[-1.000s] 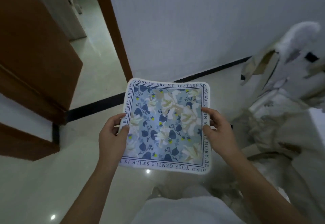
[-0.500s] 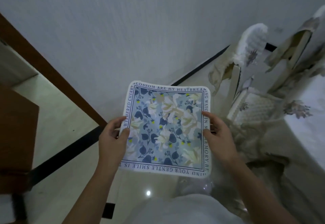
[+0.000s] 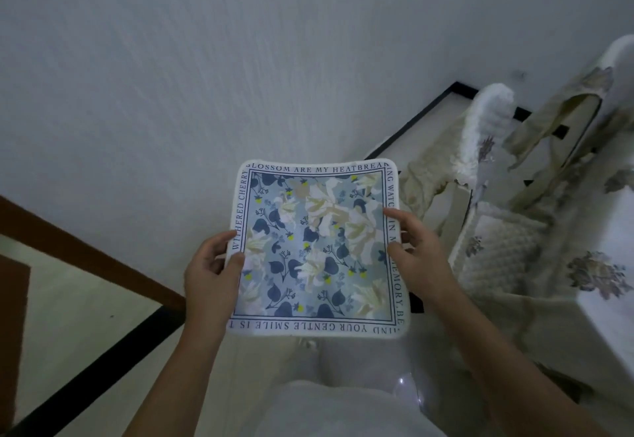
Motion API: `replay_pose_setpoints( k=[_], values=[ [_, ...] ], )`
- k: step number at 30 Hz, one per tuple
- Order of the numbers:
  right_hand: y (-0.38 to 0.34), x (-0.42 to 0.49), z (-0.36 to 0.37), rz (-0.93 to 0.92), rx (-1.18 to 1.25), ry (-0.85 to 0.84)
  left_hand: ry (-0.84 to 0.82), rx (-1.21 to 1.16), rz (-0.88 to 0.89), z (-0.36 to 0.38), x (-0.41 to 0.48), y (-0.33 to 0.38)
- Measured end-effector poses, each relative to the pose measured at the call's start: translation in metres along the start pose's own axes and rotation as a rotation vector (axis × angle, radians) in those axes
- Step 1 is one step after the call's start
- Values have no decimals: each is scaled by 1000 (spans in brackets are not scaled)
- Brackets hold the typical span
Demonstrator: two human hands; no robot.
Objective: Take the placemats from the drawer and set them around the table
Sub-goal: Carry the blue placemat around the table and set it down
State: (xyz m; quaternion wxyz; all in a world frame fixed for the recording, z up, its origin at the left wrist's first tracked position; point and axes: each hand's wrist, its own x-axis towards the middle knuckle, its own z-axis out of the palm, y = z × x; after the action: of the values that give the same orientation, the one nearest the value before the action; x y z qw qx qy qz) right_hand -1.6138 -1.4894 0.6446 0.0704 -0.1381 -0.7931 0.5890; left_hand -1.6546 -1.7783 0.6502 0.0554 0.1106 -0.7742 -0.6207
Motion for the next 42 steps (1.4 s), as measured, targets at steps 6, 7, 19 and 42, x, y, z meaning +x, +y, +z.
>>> replay_pose_setpoints(
  k=[6, 7, 19, 42],
  values=[
    [-3, 32, -22, 120, 37, 261, -288, 28, 68, 73, 97, 21],
    [-2, 33, -28, 141, 25, 320, -349, 35, 82, 90, 108, 28],
    [22, -11, -113, 334, 225, 844, -937, 77, 259, 295, 114, 87],
    [107, 17, -298, 412, 87, 1153, -1239, 155, 294, 569, 31, 143]
  ],
)
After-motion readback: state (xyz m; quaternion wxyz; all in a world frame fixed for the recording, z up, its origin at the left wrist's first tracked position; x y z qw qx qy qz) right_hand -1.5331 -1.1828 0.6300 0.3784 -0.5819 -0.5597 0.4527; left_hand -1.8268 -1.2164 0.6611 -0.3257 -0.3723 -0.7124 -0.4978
